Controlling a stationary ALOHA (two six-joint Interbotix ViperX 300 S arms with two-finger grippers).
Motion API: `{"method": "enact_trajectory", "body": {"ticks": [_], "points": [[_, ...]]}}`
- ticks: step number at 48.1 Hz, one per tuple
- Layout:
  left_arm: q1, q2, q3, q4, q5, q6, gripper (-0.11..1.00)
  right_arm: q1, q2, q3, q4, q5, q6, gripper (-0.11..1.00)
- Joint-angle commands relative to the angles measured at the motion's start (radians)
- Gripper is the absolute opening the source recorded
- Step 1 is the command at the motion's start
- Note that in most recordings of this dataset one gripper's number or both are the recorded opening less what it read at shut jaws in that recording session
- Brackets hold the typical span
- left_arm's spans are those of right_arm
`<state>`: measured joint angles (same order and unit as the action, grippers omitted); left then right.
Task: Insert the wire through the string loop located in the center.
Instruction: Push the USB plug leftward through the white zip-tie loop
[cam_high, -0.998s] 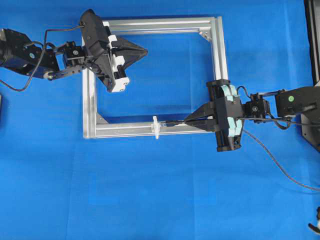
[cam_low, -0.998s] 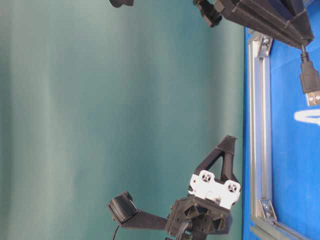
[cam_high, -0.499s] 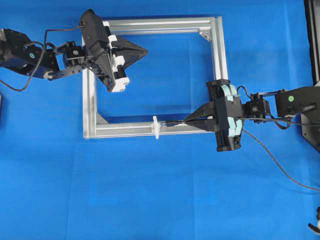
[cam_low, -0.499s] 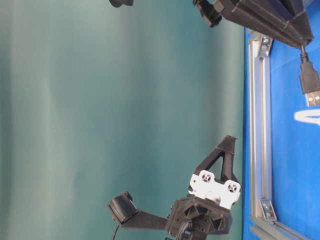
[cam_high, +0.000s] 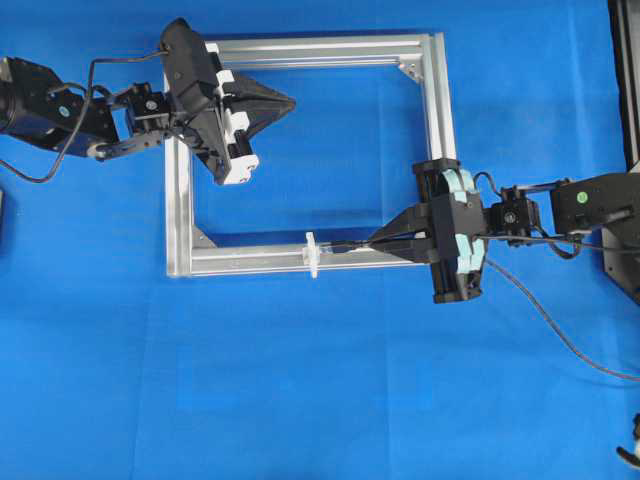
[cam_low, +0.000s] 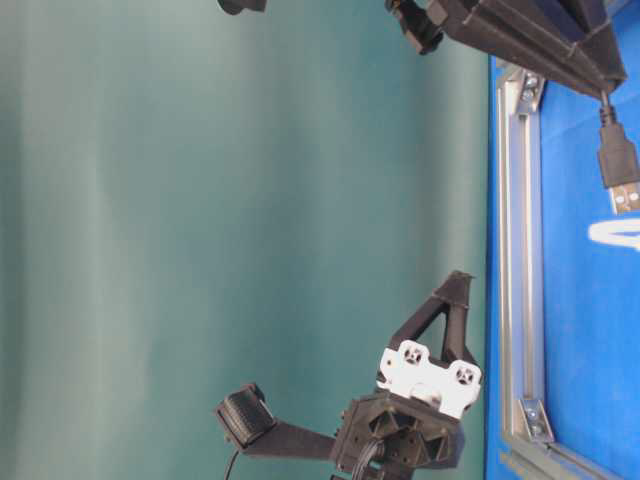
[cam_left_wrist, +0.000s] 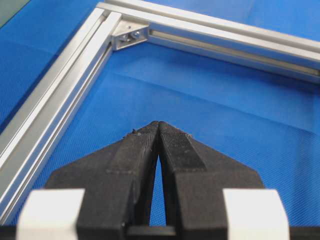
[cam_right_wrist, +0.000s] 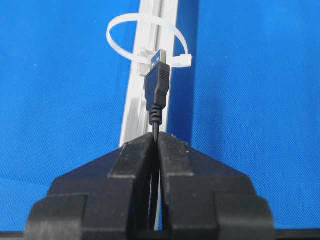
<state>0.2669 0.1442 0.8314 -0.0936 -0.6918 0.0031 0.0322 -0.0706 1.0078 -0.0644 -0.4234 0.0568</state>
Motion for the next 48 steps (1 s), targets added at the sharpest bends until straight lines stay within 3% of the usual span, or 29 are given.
{"method": "enact_trajectory", "body": {"ticks": [1, 48], "points": [[-0.002, -0.032, -0.018, 0.002, -0.005, 0.002, 0.0, -0.002, -0.02, -0.008, 0.003, -0.011, 0.0, -0.02], [-0.002, -0.032, -0.018, 0.002, -0.005, 0.002, 0.0, -0.002, -0.002, -0.029, 0.005, -0.011, 0.0, -0.02]]}}
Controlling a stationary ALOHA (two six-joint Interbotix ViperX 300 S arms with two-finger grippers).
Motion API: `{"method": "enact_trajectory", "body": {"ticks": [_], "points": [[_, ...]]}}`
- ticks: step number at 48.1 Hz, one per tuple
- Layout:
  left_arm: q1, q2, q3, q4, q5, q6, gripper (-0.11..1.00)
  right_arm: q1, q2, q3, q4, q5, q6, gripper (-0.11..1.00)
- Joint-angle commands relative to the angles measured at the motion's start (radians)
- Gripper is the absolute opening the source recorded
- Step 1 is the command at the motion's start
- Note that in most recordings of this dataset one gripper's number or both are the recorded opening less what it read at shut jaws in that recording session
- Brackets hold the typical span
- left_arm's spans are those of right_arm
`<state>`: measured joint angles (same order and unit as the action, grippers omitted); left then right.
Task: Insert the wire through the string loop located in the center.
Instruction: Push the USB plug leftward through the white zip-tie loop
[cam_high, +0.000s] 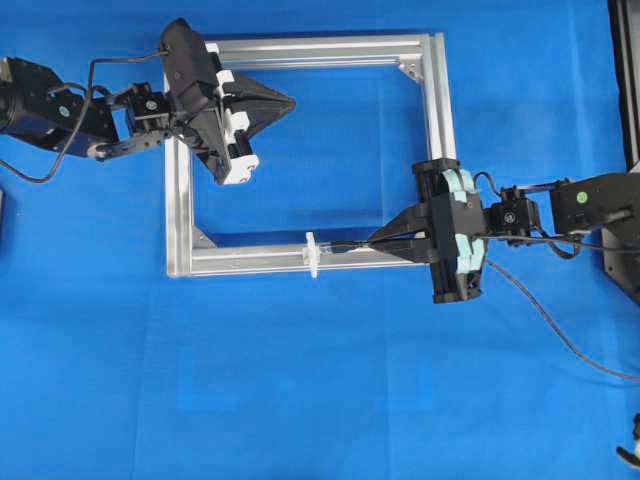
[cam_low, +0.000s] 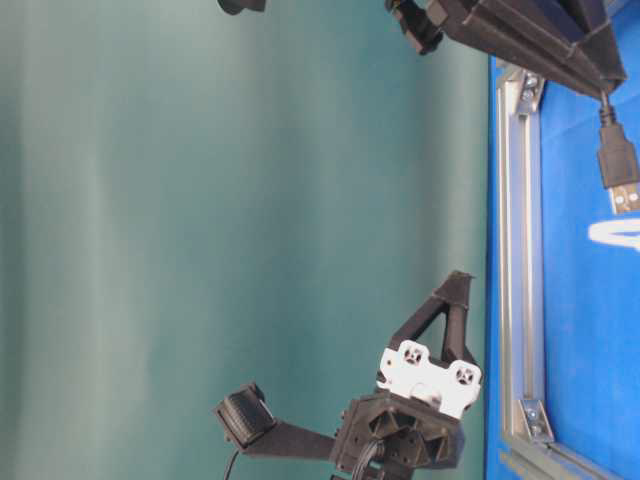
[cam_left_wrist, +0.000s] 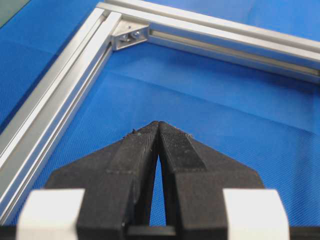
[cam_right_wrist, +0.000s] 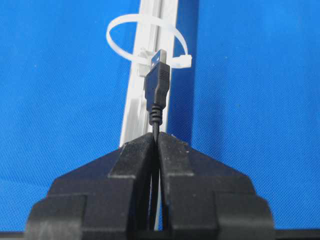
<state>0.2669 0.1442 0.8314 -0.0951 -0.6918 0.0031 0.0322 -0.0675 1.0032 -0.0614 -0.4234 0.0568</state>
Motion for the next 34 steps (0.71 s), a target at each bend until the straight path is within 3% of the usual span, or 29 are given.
{"method": "enact_trajectory", "body": {"ticks": [1, 34], "points": [[-0.002, -0.032, -0.018, 0.003, -0.005, 0.002, 0.0, 0.0, -0.002, -0.029, 0.002, -0.011, 0.0, -0.02], [-0.002, -0.032, -0.018, 0.003, -0.005, -0.003, 0.0, 0.02, 0.156, -0.212, 0.012, -0.011, 0.002, -0.02]]}}
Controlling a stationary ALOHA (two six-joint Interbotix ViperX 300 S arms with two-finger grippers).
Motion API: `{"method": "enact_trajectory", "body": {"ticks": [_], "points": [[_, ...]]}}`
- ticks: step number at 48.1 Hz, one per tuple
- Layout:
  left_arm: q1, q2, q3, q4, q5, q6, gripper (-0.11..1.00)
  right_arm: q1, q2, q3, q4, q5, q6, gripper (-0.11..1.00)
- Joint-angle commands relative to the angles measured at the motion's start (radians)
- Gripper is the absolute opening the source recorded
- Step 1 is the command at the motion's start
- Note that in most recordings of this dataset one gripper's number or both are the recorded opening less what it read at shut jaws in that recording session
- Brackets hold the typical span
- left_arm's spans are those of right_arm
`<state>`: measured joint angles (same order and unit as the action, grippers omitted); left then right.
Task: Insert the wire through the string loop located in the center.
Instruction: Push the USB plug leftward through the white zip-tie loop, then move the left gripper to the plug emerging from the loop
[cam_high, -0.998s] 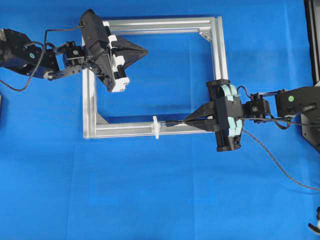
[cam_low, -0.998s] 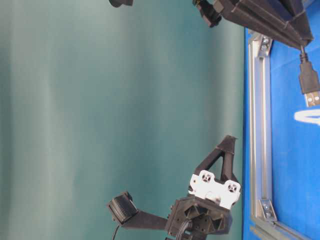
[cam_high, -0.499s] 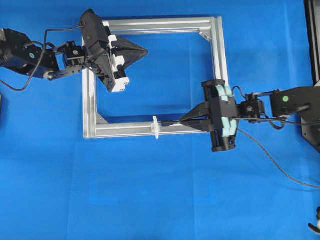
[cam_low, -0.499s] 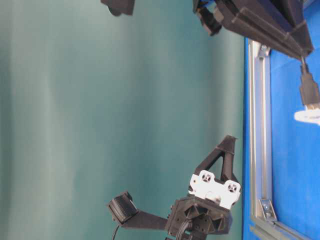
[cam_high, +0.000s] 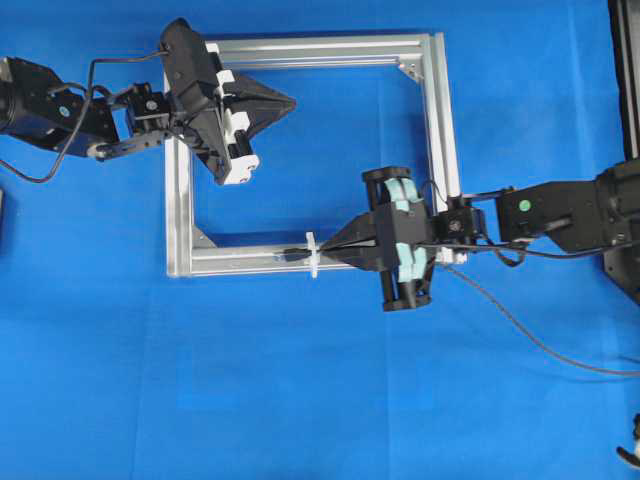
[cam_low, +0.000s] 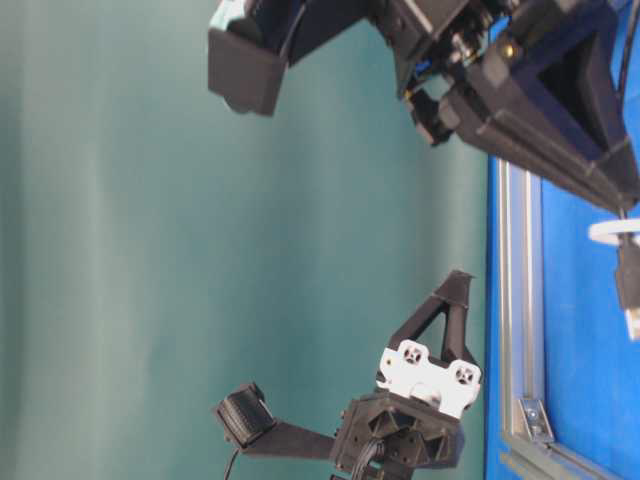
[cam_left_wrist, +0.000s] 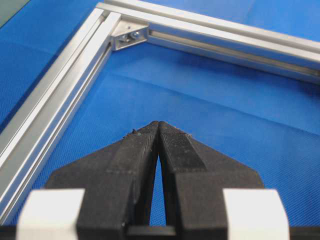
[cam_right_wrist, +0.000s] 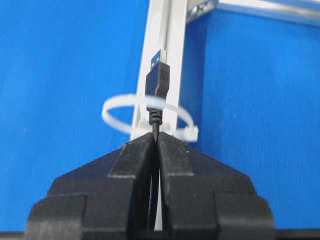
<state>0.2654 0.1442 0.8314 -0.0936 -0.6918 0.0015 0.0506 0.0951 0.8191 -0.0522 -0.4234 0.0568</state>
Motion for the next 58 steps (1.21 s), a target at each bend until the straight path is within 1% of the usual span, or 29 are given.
{"method": "enact_trajectory", "body": {"ticks": [1, 25, 32, 45, 58], "points": [[-0.002, -0.032, -0.017, 0.002, -0.005, -0.002, 0.0, 0.003, -0.005, -0.029, 0.003, -0.011, 0.002, -0.02], [-0.002, -0.032, -0.02, 0.006, -0.005, -0.003, 0.0, 0.002, -0.003, -0.029, 0.003, -0.011, 0.002, -0.02], [-0.02, -0.032, -0.015, 0.008, -0.005, -0.005, 0.0, 0.002, -0.003, -0.029, 0.003, -0.012, 0.002, -0.02], [-0.117, -0.075, 0.014, 0.008, -0.005, -0.006, 0.0, 0.002, -0.003, -0.029, 0.003, -0.014, 0.002, -0.02], [-0.264, -0.11, 0.051, 0.008, -0.003, -0.008, 0.0, 0.002, -0.003, -0.029, 0.003, -0.015, 0.002, -0.02]]}}
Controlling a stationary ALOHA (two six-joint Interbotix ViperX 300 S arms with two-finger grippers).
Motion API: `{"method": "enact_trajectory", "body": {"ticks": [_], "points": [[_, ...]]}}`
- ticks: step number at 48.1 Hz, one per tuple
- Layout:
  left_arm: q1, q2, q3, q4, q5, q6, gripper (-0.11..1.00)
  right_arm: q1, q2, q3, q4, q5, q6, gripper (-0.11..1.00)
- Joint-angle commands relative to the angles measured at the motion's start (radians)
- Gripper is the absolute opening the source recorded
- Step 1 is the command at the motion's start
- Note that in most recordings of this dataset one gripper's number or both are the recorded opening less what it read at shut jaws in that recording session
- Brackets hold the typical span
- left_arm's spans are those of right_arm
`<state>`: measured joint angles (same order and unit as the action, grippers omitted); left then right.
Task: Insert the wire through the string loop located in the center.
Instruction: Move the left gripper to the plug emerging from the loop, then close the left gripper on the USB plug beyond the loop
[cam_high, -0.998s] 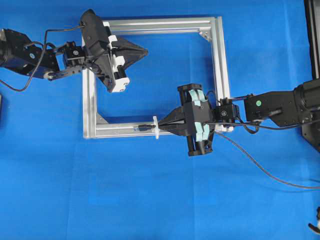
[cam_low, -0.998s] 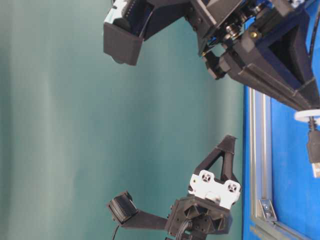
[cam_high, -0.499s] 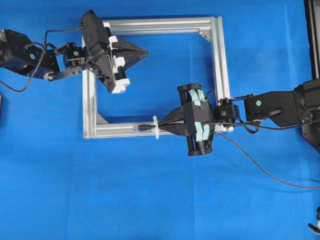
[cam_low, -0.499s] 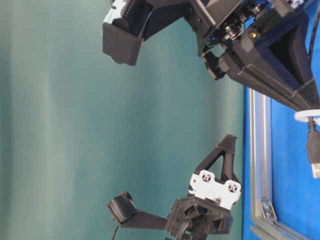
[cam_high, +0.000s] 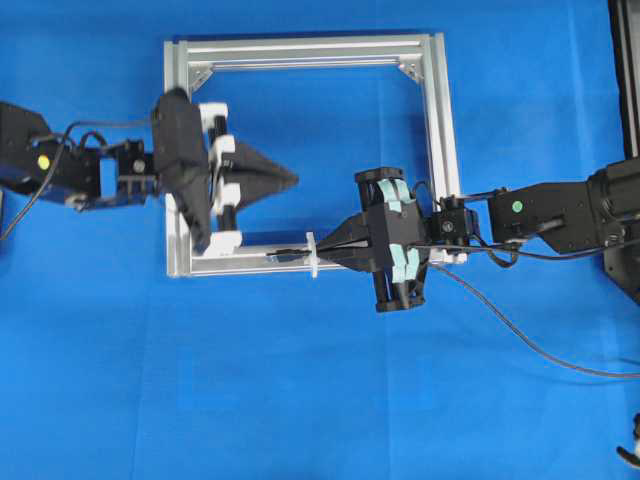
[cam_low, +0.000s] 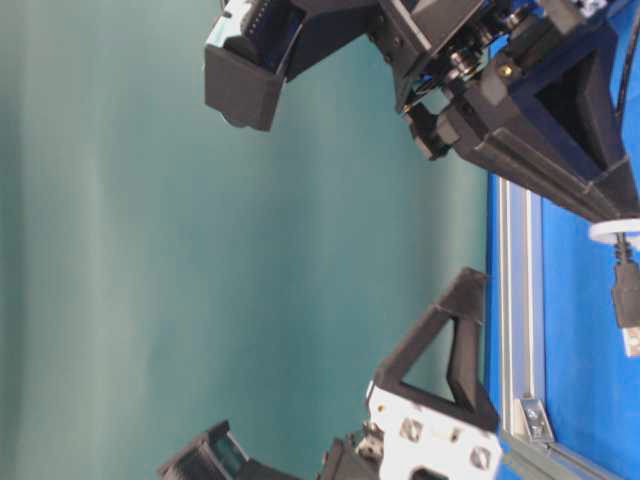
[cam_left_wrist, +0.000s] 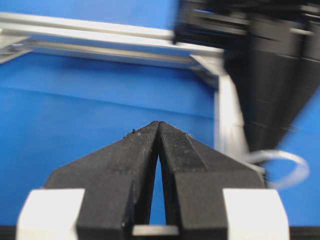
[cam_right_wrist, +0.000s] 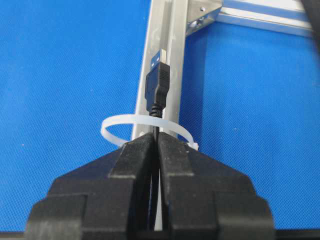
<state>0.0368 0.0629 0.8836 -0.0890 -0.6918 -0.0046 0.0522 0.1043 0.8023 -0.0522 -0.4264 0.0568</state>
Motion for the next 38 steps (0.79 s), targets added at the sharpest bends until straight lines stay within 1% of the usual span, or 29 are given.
{"method": "enact_trajectory", "body": {"ticks": [1, 6, 14, 29, 38], "points": [[-0.046, -0.031, -0.002, 0.003, -0.002, -0.002, 0.0, 0.002, -0.012, -0.012, 0.003, -0.012, 0.002, -0.02], [-0.095, -0.031, 0.006, 0.003, 0.02, 0.0, 0.0, 0.0, -0.012, -0.012, 0.003, -0.012, 0.002, -0.02], [-0.138, -0.031, 0.003, 0.003, 0.037, 0.0, 0.0, 0.0, -0.012, -0.012, 0.003, -0.012, 0.002, -0.02], [-0.123, -0.029, -0.002, 0.003, 0.054, 0.009, 0.0, 0.002, -0.012, -0.011, 0.003, -0.011, 0.002, -0.02], [-0.118, -0.025, -0.015, 0.003, 0.1, 0.003, 0.01, 0.003, -0.012, -0.011, 0.003, -0.012, 0.002, -0.02]]}}
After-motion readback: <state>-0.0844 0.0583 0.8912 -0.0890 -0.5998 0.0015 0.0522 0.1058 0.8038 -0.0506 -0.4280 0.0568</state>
